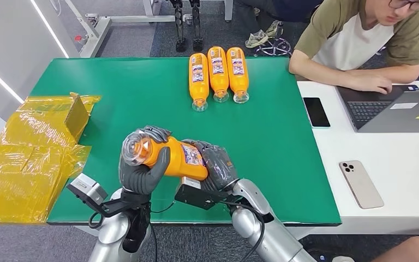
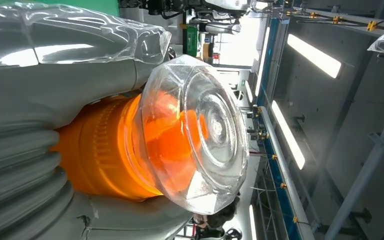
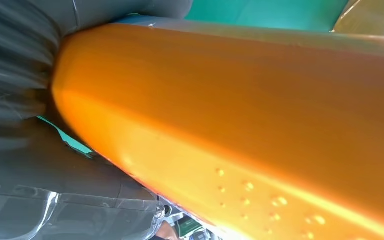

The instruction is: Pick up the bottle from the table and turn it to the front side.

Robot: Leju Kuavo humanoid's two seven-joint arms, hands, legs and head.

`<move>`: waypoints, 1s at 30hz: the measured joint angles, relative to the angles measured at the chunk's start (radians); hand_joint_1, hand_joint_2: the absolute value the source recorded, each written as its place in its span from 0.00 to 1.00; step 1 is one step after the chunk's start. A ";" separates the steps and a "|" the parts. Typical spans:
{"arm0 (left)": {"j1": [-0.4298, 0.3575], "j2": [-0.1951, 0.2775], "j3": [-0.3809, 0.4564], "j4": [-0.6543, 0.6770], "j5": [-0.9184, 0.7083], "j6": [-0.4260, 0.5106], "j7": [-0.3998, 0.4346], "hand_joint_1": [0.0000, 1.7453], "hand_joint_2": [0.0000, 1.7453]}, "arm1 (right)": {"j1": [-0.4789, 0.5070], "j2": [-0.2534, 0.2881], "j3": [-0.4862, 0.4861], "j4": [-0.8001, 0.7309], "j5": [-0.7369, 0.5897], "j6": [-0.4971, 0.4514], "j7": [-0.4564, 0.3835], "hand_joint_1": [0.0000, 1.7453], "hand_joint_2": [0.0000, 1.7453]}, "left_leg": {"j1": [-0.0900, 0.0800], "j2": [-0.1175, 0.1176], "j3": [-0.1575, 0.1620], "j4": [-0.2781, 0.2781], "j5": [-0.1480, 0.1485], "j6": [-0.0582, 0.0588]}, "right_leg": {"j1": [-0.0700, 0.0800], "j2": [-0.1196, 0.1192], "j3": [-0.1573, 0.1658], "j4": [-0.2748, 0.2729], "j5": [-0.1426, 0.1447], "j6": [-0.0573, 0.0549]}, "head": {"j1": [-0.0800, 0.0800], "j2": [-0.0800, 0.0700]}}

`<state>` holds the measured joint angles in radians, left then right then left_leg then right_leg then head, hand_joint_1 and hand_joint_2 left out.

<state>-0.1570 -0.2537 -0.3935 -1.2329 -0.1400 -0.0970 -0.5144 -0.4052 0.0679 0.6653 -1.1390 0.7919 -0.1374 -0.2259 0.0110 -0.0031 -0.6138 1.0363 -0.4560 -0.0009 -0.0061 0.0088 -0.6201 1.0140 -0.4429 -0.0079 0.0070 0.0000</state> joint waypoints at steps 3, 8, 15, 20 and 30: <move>0.000 0.000 0.001 0.000 -0.001 0.001 -0.004 1.00 1.00 | 0.001 0.000 0.000 0.003 0.000 -0.025 -0.010 0.00 1.00 | 0.000 0.000 0.000 0.000 0.000 0.000 | 0.000 0.000 0.000 0.000 0.000 0.000 | 0.000 0.000; 0.000 -0.001 0.002 0.000 -0.001 0.023 -0.011 1.00 1.00 | 0.017 0.006 0.000 -0.003 -0.045 -0.147 -0.060 0.00 1.00 | 0.000 0.000 0.000 0.000 0.000 0.000 | 0.000 0.000 0.000 0.000 0.000 0.000 | 0.000 0.000; 0.000 -0.002 0.002 0.000 0.002 0.069 -0.020 1.00 1.00 | 0.049 0.021 -0.005 -0.027 -0.146 -0.282 -0.140 0.00 1.00 | 0.000 0.000 0.000 0.000 0.000 0.000 | 0.000 0.000 0.000 0.000 0.000 0.000 | 0.000 0.000; -0.001 -0.003 0.002 0.001 0.004 0.101 -0.022 1.00 1.00 | 0.087 0.031 -0.013 -0.070 -0.211 -0.351 -0.180 0.00 1.00 | 0.000 0.000 0.000 0.000 0.000 0.000 | 0.000 0.000 0.000 0.000 0.000 0.000 | 0.000 0.000; -0.001 -0.005 0.002 0.003 -0.011 0.154 -0.016 1.00 1.00 | 0.149 0.041 -0.027 -0.159 -0.308 -0.442 -0.228 0.00 1.00 | 0.000 0.000 0.000 0.000 0.000 0.000 | 0.000 0.000 0.000 0.000 0.000 0.000 | 0.000 0.000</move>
<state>-0.1584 -0.2585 -0.3910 -1.2304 -0.1506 0.0567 -0.5303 -0.2560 0.1089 0.6386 -1.2976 0.4840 -0.5796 -0.4544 0.0110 -0.0033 -0.6138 1.0363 -0.4562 -0.0007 -0.0061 0.0087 -0.6200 1.0140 -0.4431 -0.0078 0.0070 0.0000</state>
